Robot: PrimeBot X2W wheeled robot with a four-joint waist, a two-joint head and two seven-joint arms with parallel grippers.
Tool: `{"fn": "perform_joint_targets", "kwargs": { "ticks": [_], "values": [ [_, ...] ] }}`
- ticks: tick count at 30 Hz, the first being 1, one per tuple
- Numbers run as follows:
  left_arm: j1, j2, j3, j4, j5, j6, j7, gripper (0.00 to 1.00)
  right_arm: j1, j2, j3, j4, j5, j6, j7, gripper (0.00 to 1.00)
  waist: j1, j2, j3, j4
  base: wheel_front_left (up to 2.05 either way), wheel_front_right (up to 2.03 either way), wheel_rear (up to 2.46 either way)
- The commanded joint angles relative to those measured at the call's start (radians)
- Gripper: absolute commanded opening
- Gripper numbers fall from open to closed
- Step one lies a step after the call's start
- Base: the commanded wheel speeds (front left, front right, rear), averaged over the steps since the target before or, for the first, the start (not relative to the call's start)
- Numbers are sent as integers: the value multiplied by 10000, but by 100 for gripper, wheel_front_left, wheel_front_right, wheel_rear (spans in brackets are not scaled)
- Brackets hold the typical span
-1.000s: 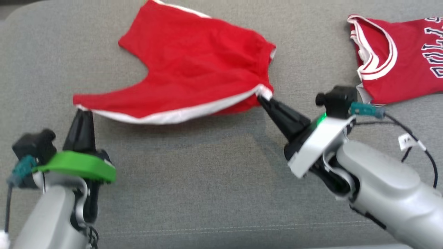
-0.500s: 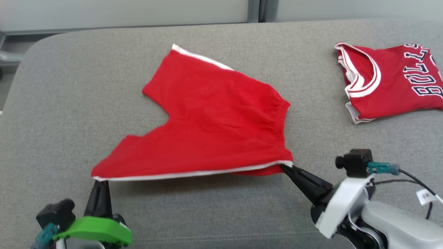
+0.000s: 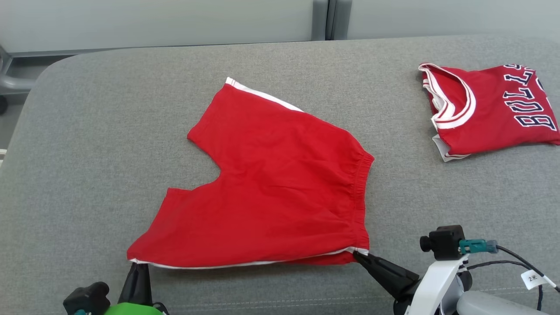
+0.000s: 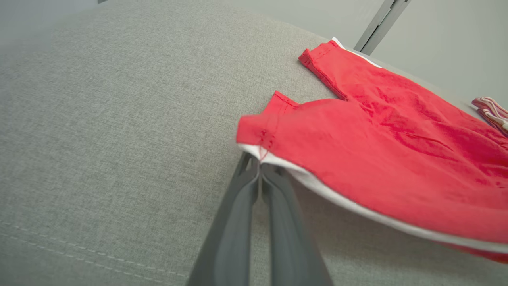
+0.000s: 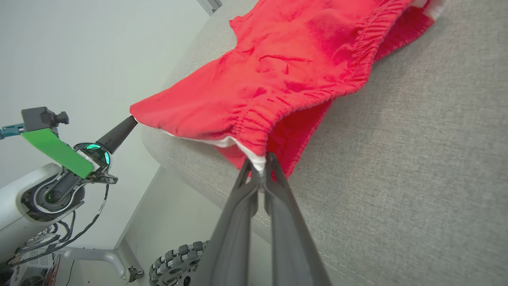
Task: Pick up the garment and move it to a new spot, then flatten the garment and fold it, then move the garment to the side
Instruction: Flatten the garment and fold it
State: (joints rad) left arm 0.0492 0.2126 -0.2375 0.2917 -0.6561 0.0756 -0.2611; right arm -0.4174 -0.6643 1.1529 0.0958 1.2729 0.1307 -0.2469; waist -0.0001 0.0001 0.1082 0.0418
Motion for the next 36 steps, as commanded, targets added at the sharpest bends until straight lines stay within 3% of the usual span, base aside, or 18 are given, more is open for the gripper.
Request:
{"fn": "perform_joint_targets", "kwargs": {
  "ticks": [1, 9, 16, 23, 36],
  "values": [
    [-210, 81, 15, -16, 164, 34, -32, 0, 0, 68, 40, 47, -27, -1, -40, 0, 1, -1, 5, -52, 0, 0, 0],
    [-1255, 731, -8, -298, 739, -187, 71, 0, -217, 433, -592, -166, 124, -1, -180, 0, 1, -1, 124, -334, 0, 0, 0],
    [-3010, 1414, -223, -413, 1175, -479, 770, 0, -325, 1083, -1891, -115, 12, -1, -188, 0, 1, -1, 634, -807, 0, 0, 0],
    [-5367, 2243, -349, 626, 1300, -1193, 1938, 0, -1337, 2010, -2457, 671, -145, -1, -192, 0, 1, -1, 1753, -1732, 0, 0, 0],
    [-8102, 3130, -756, 2621, 1450, -1831, 3021, 0, -2899, 3556, -2871, 1956, -414, -1, -193, 0, 1, -1, 2927, -2921, 0, 0, 0]
  ]
}}
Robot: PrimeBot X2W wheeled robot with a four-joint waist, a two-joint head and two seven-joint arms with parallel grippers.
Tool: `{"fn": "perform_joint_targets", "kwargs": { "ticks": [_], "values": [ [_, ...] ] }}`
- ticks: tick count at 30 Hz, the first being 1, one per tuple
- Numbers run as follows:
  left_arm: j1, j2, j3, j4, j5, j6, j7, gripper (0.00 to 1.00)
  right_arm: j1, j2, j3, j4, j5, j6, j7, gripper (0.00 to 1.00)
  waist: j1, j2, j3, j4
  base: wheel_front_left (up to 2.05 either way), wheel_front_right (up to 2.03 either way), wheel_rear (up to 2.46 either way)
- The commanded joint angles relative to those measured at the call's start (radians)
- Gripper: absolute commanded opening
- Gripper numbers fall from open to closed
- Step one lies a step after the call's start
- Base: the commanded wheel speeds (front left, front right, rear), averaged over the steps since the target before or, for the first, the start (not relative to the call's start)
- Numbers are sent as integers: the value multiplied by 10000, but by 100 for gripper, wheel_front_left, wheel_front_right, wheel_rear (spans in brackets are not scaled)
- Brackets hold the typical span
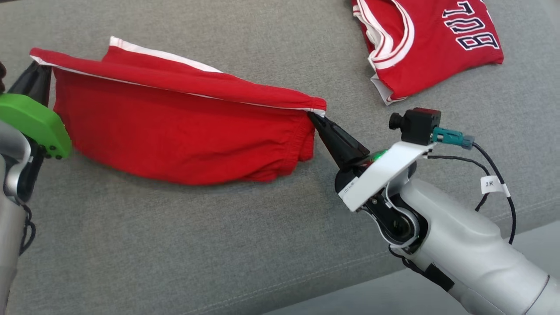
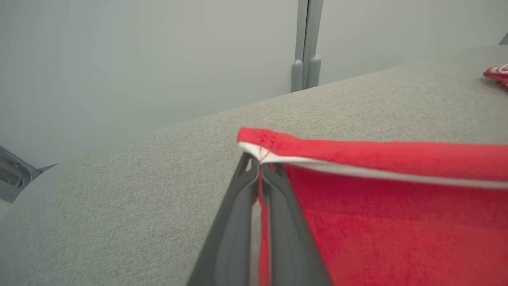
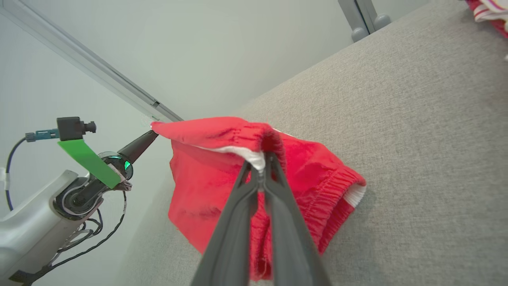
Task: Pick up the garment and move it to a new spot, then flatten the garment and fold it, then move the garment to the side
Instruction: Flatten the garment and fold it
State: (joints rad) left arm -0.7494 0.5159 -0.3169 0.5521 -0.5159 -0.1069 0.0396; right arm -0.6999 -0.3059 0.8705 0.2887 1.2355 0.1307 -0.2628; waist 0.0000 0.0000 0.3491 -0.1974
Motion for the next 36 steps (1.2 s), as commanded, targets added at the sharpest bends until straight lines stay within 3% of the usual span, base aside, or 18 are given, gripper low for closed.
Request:
{"fn": "perform_joint_targets", "kwargs": {
  "ticks": [1, 14, 24, 25, 26, 27, 28, 30, 36],
  "values": [
    [-319, 163, -18, 156, 100, -35, 57, 0, -175, 69, -87, 106, -51, -1, -34, 0, 0, 0, 591, -625, 0, 0, 0],
    [-2612, 524, -1150, 2192, 351, -215, 1091, 0, -1456, 1281, -13, 1386, 187, -1, -35, 0, 0, 0, 1609, -1334, 0, 0, 0],
    [-3265, 358, -2031, 3418, 110, -239, 785, 0, -1887, 1555, 480, 1808, 352, -1, -35, 0, 0, 0, 1916, -1467, 0, 0, 0],
    [-3258, 338, -2125, 3504, 46, -241, 724, 18, -1889, 1520, 538, 1837, 367, -1, -35, 0, 0, 0, 1900, -1451, 0, 0, 0],
    [-3264, 316, -2224, 3561, 3, -242, 637, 55, -1904, 1490, 590, 1865, 378, -1, -35, 21, 0, 0, 1875, -1425, 0, 0, 0],
    [-3258, 285, -2308, 3605, -71, -242, 537, 100, -1921, 1466, 644, 1889, 379, -1, -35, 49, 0, 0, 1843, -1391, 0, 0, 0],
    [-3230, 244, -2395, 3648, -132, -242, 449, 100, -1943, 1430, 698, 1901, 358, -1, -35, 96, 0, 0, 1802, -1350, 0, 0, 0],
    [-3189, 192, -2478, 3673, -222, -244, 369, 100, -1935, 1389, 714, 1917, 363, -1, -35, 100, 0, 0, 1755, -1297, 0, 0, 0],
    [-2892, 86, -2903, 3761, -652, -244, -306, 100, -1731, 1006, 811, 1853, 192, -1, -34, 100, 0, 0, 1378, -963, 0, 0, 0]
  ]
}}
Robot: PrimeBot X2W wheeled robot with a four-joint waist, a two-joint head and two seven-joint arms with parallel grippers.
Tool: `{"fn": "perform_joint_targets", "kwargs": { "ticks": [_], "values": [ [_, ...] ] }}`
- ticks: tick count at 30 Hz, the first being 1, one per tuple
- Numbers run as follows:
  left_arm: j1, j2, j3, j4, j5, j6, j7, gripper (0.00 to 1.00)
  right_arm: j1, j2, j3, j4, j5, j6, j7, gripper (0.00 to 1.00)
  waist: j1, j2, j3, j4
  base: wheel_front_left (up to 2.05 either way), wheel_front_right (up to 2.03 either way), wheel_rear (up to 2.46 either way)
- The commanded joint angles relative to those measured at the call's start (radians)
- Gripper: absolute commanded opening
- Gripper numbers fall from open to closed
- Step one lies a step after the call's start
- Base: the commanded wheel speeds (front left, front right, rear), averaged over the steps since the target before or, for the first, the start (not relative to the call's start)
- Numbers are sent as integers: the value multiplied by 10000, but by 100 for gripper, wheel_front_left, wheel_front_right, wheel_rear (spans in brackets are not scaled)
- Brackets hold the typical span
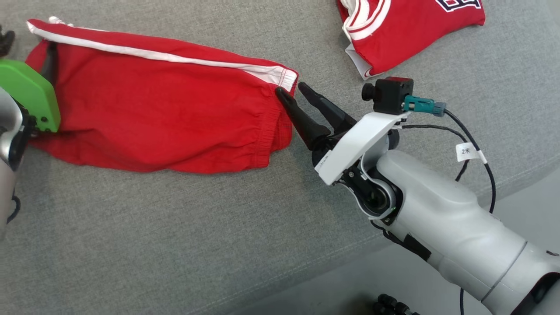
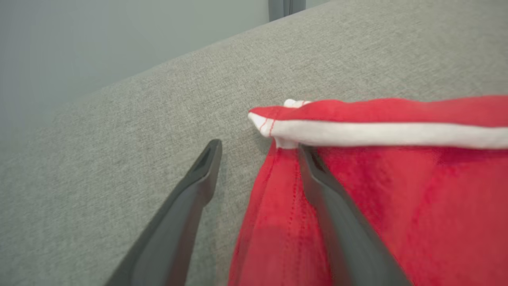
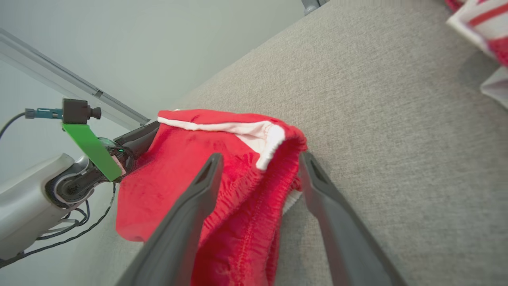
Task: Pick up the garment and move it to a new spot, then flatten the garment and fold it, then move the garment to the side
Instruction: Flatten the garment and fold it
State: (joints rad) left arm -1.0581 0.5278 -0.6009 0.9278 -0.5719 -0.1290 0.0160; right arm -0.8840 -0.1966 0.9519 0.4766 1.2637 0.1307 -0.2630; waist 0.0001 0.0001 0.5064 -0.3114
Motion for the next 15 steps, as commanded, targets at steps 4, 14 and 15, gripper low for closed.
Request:
{"fn": "perform_joint_targets", "kwargs": {
  "ticks": [4, 14, 15],
  "values": [
    [477, -88, -246, -99, -354, -22, -778, 100, 401, -458, -277, -299, -585, -1, -32, 100, -1, -1, -554, 431, 0, 0, 0],
    [1484, -19, -471, -689, -911, -23, -2358, 100, 2165, -736, -2200, -1969, -3546, -1, -32, 100, -1, -1, -1393, 852, 0, 0, 0],
    [1592, -31, -436, -758, -935, -23, -2474, 100, 2375, -709, -2361, -2134, -3853, -1, -32, 100, -1, -1, -1459, 881, 0, 0, 0]
  ]
}}
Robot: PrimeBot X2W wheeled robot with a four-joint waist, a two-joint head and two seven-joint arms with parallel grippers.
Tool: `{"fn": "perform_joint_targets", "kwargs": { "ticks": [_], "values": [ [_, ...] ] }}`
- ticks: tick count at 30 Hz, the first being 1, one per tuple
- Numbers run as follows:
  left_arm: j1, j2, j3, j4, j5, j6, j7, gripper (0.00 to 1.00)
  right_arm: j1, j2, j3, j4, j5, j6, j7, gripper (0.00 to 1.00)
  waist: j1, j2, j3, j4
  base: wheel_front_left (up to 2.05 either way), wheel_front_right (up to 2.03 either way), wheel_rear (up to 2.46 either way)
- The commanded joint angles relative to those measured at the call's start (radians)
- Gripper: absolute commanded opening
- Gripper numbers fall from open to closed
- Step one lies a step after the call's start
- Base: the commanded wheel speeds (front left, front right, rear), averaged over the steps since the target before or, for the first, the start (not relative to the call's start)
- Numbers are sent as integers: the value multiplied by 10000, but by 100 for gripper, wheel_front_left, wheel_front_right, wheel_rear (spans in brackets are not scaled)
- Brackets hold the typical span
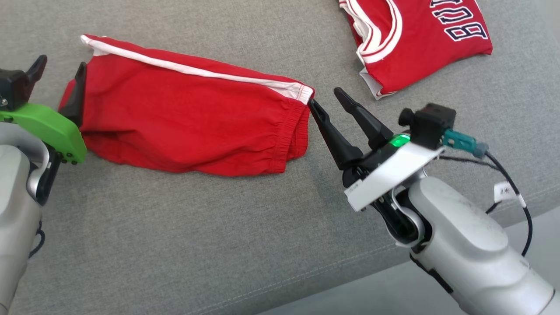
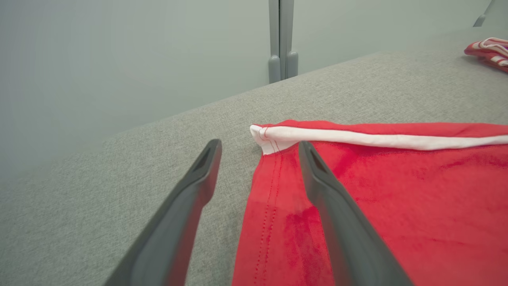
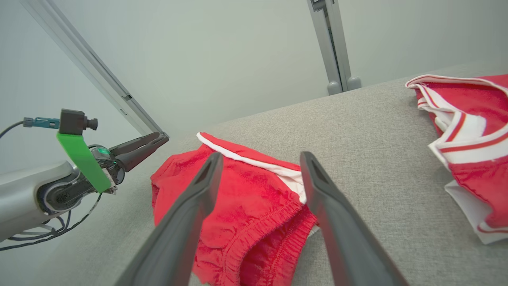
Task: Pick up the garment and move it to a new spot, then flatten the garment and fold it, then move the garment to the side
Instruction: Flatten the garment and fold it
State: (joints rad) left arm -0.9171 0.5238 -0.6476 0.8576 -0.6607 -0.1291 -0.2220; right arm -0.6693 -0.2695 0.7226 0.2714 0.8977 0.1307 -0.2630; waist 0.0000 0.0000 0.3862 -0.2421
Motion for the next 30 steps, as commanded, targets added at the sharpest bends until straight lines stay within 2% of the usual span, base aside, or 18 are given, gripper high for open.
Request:
{"fn": "perform_joint_targets", "kwargs": {
  "ticks": [1, 9, 14, 22, 30],
  "values": [
    [293, -11, 89, -140, -78, -15, -186, 100, 452, 57, -291, -258, -449, -1, -34, 100, 0, 0, -310, 217, 0, 0, 0],
    [1591, -554, 1031, -1499, 181, 668, -416, 100, 2289, 126, -1788, -1632, -2839, -1, -32, 100, 0, 0, -797, 586, 0, 0, 0],
    [2442, -930, 1590, -1902, 588, 885, -419, 100, 3441, 352, -2334, -2169, -3607, -1, -32, 100, 0, 0, -1155, 682, 0, 0, 0],
    [3017, -1291, 2098, -899, 654, 635, -420, 100, 4099, 551, -2480, -2381, -4046, -1, -32, 100, 0, 0, -1350, 454, 0, 0, 0],
    [2536, -1264, 2283, 489, 662, 341, -421, 100, 3963, 620, -2395, -2451, -4093, -1, -32, 100, 0, 0, -1021, 121, 0, 0, 0]
  ]
}}
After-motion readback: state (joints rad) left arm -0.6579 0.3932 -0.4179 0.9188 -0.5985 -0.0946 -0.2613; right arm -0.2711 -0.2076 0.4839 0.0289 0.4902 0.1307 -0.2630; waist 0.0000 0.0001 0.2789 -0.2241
